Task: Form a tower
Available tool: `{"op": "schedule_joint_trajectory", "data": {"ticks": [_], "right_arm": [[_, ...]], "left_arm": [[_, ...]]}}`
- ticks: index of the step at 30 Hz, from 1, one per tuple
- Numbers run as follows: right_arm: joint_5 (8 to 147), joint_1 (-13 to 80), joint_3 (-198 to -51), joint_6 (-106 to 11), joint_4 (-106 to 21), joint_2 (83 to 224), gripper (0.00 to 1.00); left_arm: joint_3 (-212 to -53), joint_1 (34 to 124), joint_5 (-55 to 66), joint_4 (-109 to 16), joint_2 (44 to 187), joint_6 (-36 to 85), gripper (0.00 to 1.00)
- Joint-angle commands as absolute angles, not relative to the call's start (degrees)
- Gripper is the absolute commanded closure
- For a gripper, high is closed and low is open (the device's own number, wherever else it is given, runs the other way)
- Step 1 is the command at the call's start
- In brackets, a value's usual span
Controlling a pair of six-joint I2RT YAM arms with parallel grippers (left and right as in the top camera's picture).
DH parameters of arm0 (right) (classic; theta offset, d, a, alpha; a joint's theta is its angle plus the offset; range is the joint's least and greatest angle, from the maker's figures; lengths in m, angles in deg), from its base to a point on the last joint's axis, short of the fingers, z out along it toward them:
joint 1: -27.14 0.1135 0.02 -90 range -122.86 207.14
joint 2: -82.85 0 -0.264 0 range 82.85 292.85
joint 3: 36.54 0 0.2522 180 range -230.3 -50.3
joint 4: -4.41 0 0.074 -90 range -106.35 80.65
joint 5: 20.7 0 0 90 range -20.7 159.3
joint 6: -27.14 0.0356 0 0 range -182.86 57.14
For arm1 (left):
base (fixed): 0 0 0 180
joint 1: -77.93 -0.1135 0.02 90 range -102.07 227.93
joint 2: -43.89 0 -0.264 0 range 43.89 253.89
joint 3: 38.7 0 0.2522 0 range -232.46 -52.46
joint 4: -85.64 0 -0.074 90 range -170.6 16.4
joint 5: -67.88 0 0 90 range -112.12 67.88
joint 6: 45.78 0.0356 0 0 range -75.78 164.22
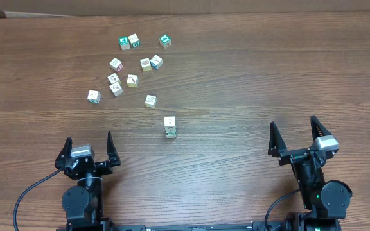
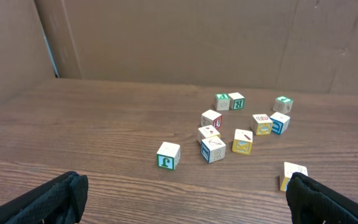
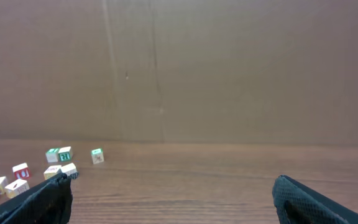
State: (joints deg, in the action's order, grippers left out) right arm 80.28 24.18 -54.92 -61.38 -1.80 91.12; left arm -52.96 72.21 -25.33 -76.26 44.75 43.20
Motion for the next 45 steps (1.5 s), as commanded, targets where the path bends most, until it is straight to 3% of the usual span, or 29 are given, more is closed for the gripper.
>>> {"op": "schedule_joint_trajectory", "data": {"ticks": [1, 12, 23, 35, 45], "right_arm": [[80.54, 23.15, -54.42, -61.86, -2.87, 89.26, 0.00], [80.65, 23.22, -53.59, -61.86, -6.63, 88.89, 0.00], [83.40, 23.41, -50.75, -61.86, 8.19, 88.89, 0.00], [86.07, 24.18, -50.75, -62.24, -13.32, 86.60, 0.00], [87.10, 24.20, -50.75, -62.19, -12.71, 82.97, 0.00]], "left_arm": [[-52.74, 72.32, -25.26, -76.34, 44.14, 44.67, 0.01], [-52.74, 72.32, -25.26, -76.34, 44.16, 44.67, 0.00], [-52.74, 72.32, -25.26, -76.34, 44.14, 44.67, 0.01], [-52.74, 72.32, -25.26, -76.34, 44.14, 44.67, 0.00], [-52.74, 72.32, -25.26, -76.37, 44.16, 44.67, 0.00]]}}
